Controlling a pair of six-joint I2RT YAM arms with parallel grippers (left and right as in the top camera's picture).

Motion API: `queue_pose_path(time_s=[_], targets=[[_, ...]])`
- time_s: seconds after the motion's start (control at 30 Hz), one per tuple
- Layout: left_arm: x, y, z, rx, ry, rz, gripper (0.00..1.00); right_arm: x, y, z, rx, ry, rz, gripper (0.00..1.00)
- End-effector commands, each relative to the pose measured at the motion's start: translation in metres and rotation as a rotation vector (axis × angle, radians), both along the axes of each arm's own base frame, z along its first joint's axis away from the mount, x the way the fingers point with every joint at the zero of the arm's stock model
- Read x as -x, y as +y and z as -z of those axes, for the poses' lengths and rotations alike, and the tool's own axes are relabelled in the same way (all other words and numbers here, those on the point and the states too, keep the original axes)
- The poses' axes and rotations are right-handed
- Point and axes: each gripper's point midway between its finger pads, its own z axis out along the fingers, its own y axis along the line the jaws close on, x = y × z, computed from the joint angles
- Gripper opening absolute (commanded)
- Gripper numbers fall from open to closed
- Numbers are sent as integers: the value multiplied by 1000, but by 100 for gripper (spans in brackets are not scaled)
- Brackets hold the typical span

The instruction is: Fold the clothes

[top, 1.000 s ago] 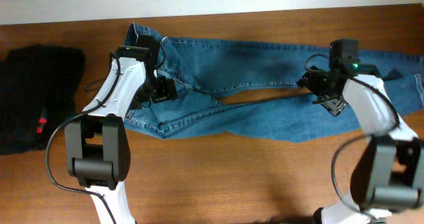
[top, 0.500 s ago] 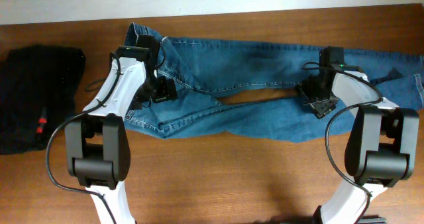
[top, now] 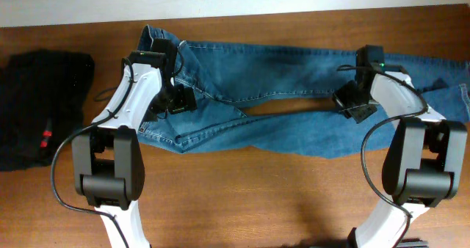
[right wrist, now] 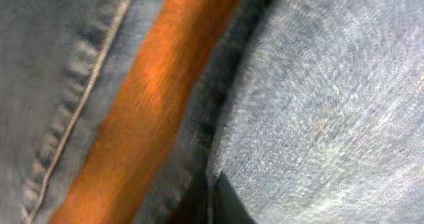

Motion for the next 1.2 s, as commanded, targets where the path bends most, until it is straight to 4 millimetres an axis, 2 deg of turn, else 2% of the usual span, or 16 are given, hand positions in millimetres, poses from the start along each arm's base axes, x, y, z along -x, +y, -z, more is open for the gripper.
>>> queue_pose_path(time_s=[0.0, 0.27, 0.53, 0.7, 0.87, 1.07, 1.17], targets=[[0, 1, 3, -1, 8, -8, 99, -16, -9, -19, 40, -39, -32, 4], [0, 1, 3, -1, 8, -8, 99, -49, -14, -77, 68, -141, -71, 4], [0, 1, 3, -1, 8, -8, 99, -86, -9, -118, 74, -320, -184, 4], [0, 1, 3, -1, 8, -8, 99, -97, -7, -149, 106, -433, -252, 4], [0, 1, 3, -1, 8, -8, 99, -93, -10, -163, 161, -450, -326, 4], [0, 1, 3, -1, 8, -8, 99, -81, -16, -156, 206, -386, -372, 4], [0, 1, 3, -1, 8, -8, 99, -81, -13, -156, 192, -392, -382, 4]])
